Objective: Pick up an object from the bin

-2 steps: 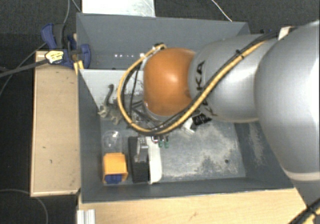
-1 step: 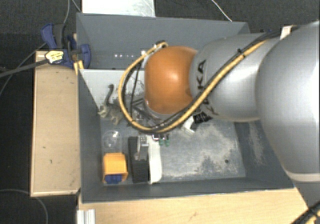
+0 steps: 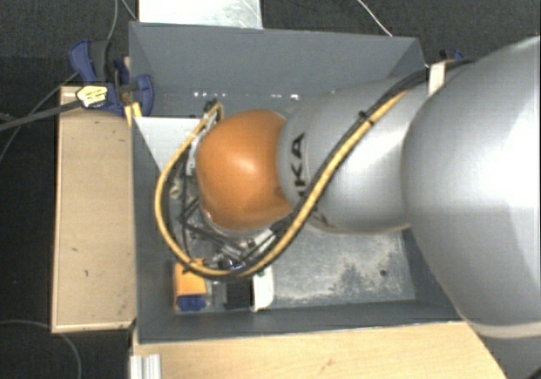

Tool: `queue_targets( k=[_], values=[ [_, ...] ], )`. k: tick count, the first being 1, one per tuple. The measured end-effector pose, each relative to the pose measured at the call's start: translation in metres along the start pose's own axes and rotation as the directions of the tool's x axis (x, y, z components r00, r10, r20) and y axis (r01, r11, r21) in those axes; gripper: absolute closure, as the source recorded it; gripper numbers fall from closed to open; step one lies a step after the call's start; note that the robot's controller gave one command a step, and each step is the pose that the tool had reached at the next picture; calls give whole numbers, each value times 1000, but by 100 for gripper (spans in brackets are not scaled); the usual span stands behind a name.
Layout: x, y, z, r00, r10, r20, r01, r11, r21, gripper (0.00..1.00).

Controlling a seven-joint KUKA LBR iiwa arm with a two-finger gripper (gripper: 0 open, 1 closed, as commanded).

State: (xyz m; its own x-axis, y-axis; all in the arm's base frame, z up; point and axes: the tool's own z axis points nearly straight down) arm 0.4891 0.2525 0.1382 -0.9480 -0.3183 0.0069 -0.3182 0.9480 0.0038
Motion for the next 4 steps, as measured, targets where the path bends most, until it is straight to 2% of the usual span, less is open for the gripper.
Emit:
queue_targets(
  k=[1, 2, 3, 4],
  values=[
    [-12, -4, -14, 995, -100, 13, 100, 995, 3, 0],
    [4, -2, -8, 962, 275, -1, -275, 962, 0, 0],
    [6, 3, 66, 1000, -22, 18, 22, 1000, 3, 0],
    [-7, -4, 63, 983, -182, 7, 182, 983, 3, 100]
  ],
)
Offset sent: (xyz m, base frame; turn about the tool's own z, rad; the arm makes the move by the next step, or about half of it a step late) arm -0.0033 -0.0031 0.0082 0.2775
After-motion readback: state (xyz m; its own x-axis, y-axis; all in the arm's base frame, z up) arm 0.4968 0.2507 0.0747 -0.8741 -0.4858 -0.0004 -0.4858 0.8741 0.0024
